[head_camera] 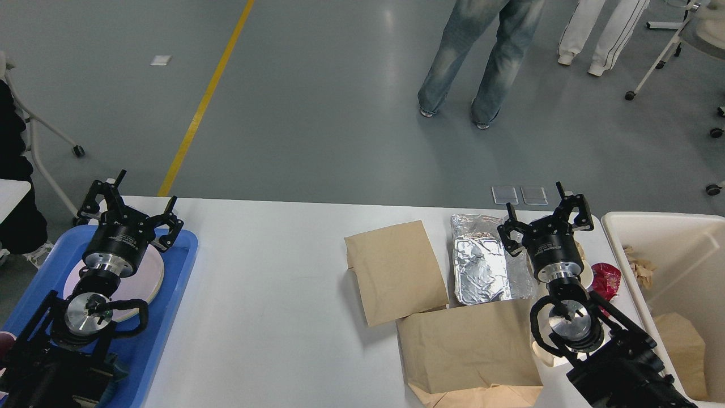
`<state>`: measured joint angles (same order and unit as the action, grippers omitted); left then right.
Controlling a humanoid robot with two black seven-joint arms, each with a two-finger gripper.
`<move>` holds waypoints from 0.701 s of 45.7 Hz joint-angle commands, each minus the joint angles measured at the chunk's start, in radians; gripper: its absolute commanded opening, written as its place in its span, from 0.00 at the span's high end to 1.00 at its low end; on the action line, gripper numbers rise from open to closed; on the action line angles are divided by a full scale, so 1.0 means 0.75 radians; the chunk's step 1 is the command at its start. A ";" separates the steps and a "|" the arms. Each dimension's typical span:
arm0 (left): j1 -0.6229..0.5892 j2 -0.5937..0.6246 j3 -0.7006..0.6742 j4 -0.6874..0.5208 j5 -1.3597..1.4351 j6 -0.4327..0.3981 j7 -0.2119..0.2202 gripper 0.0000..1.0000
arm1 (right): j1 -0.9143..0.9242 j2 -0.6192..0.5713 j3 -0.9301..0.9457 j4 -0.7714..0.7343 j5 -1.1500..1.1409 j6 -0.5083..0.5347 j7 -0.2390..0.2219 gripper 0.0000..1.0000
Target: Tidy desktop
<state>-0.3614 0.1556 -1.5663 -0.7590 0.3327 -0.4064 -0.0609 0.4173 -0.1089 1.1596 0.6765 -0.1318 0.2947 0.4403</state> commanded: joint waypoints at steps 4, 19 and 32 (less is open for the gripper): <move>0.022 -0.023 0.004 0.014 -0.012 -0.100 -0.060 0.04 | 0.000 0.000 0.000 0.000 0.000 0.000 0.000 0.00; 0.028 -0.025 0.002 0.034 -0.053 -0.156 -0.127 0.04 | 0.002 0.000 -0.002 0.000 0.000 0.000 0.000 0.00; -0.052 -0.003 0.004 0.243 -0.108 -0.297 -0.115 0.04 | 0.002 0.000 0.000 0.000 0.000 0.000 0.000 0.00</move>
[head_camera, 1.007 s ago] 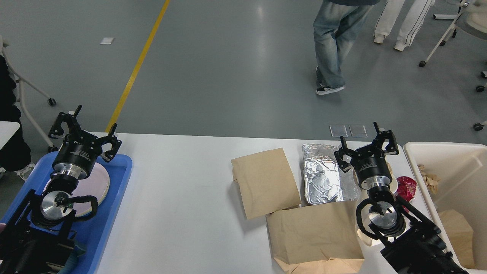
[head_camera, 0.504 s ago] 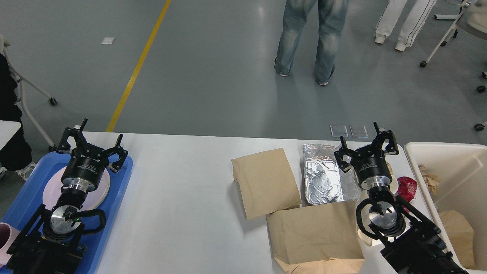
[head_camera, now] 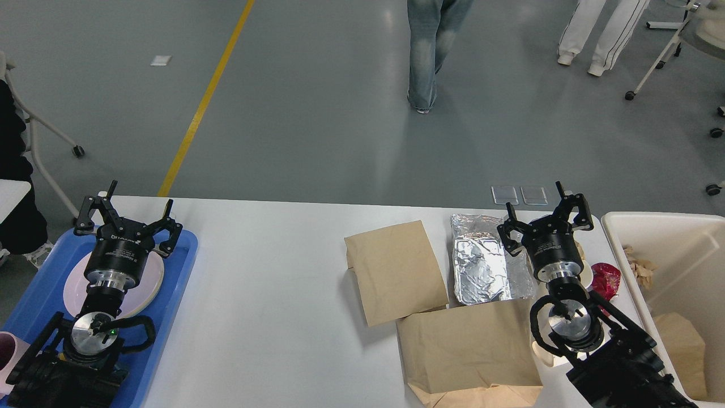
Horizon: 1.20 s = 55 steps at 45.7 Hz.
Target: Tidy desktop
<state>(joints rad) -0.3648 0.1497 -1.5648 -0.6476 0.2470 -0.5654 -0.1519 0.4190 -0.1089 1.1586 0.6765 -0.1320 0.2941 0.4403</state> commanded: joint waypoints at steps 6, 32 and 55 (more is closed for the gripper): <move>-0.092 -0.003 0.049 0.164 0.004 -0.109 -0.002 0.04 | 0.000 0.000 0.001 0.000 0.000 0.001 0.000 0.00; -0.090 -0.001 0.082 0.164 -0.012 -0.113 -0.057 0.04 | -0.002 0.000 0.001 0.002 0.000 0.003 0.000 0.00; -0.090 -0.001 0.084 0.164 -0.010 -0.115 -0.057 0.04 | -0.002 0.000 -0.001 0.002 0.000 0.003 0.000 0.00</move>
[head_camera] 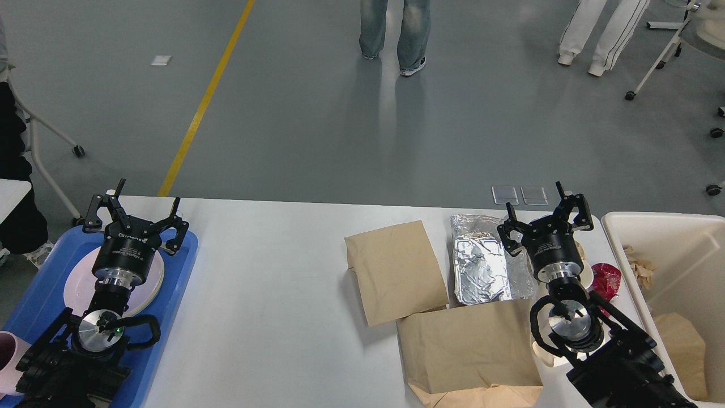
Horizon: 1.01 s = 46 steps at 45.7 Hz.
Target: Tidy desktop
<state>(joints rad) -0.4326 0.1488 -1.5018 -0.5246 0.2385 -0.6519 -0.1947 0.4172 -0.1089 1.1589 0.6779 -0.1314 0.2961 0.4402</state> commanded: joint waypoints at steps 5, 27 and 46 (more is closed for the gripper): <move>0.000 0.000 0.000 0.000 0.001 0.000 0.000 0.04 | 0.000 0.000 -0.003 0.000 -0.001 0.000 -0.002 0.00; 0.000 0.000 0.000 0.000 0.001 0.000 0.000 0.04 | 0.037 -0.272 0.015 0.055 0.093 0.031 -0.012 0.00; 0.000 0.000 0.000 0.000 0.001 0.000 0.000 0.04 | 0.039 -0.319 -0.009 0.066 0.198 0.033 -0.006 0.00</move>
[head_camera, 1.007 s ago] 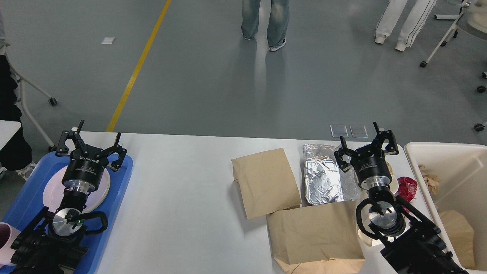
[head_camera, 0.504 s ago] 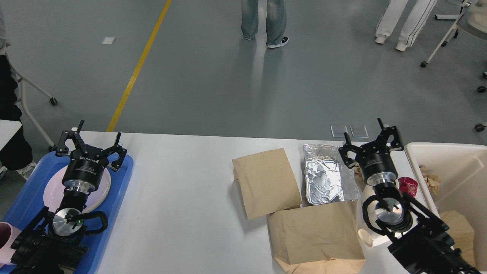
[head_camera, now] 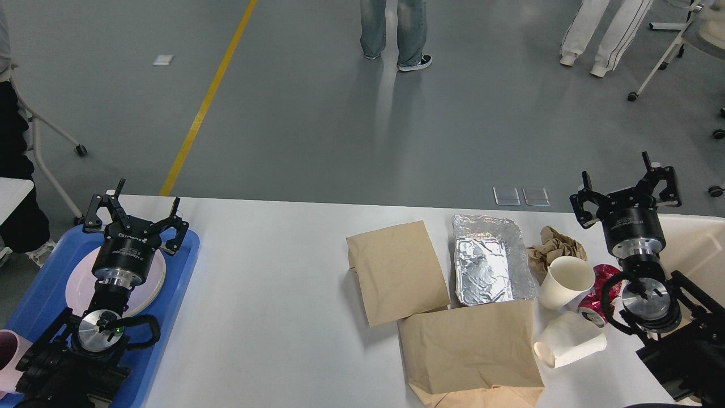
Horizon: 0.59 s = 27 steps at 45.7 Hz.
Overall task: Tidy desktop
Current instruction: 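Raise the right gripper up from beside the white bin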
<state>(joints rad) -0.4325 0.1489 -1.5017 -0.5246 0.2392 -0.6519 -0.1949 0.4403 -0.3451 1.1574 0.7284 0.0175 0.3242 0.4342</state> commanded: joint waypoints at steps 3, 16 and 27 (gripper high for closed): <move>0.000 0.000 0.000 0.000 -0.002 0.000 0.000 0.04 | 0.008 -0.002 -0.007 0.000 -0.001 -0.005 0.002 0.00; 0.000 0.000 0.000 0.000 0.000 0.000 0.000 0.04 | 0.000 0.010 -0.032 0.004 -0.013 -0.003 -0.002 0.00; 0.000 0.000 0.000 0.000 -0.002 0.000 0.000 0.04 | 0.016 -0.004 -0.210 0.002 -0.013 -0.005 -0.004 0.00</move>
<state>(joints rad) -0.4325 0.1488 -1.5017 -0.5246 0.2391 -0.6519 -0.1949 0.4514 -0.3477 1.0236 0.7316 0.0069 0.3221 0.4312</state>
